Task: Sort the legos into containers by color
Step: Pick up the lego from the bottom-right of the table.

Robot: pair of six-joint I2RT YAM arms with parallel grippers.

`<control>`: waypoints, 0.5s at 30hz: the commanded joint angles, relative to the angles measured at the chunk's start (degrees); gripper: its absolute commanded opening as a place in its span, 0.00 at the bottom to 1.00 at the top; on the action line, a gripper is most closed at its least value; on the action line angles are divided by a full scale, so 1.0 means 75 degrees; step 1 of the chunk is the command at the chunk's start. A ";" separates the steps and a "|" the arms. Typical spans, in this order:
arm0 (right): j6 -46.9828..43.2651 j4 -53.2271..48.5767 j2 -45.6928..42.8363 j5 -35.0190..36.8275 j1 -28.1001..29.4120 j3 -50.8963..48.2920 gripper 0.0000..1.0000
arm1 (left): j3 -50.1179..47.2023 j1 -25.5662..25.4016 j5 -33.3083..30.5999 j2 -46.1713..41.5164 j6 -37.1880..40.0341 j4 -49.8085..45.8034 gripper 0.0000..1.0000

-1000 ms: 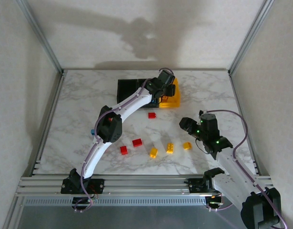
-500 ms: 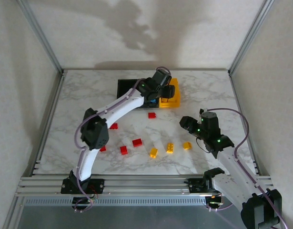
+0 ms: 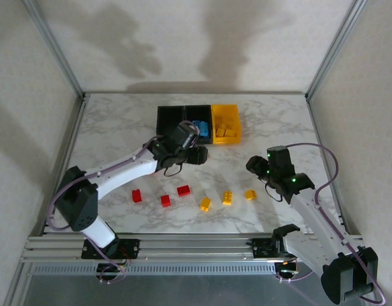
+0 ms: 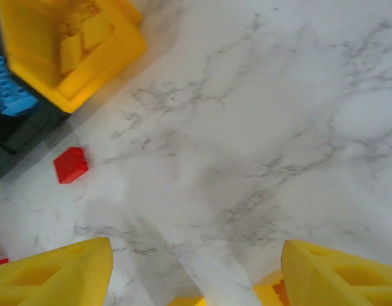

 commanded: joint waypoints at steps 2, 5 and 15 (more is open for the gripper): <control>0.0733 -0.0675 -0.0085 0.0536 -0.0030 -0.0155 0.76 | -0.0841 -0.0026 0.0232 -0.0789 -0.0469 0.0702 0.69; 0.0956 -0.0759 0.0094 0.0422 -0.0012 -0.0321 0.78 | -0.1201 -0.0026 0.0334 -0.0894 -0.0573 0.0840 0.69; 0.2686 -0.0225 0.0451 0.0384 0.0893 -0.1389 0.83 | -0.1436 -0.0049 0.0399 -0.0818 -0.0494 0.1021 0.69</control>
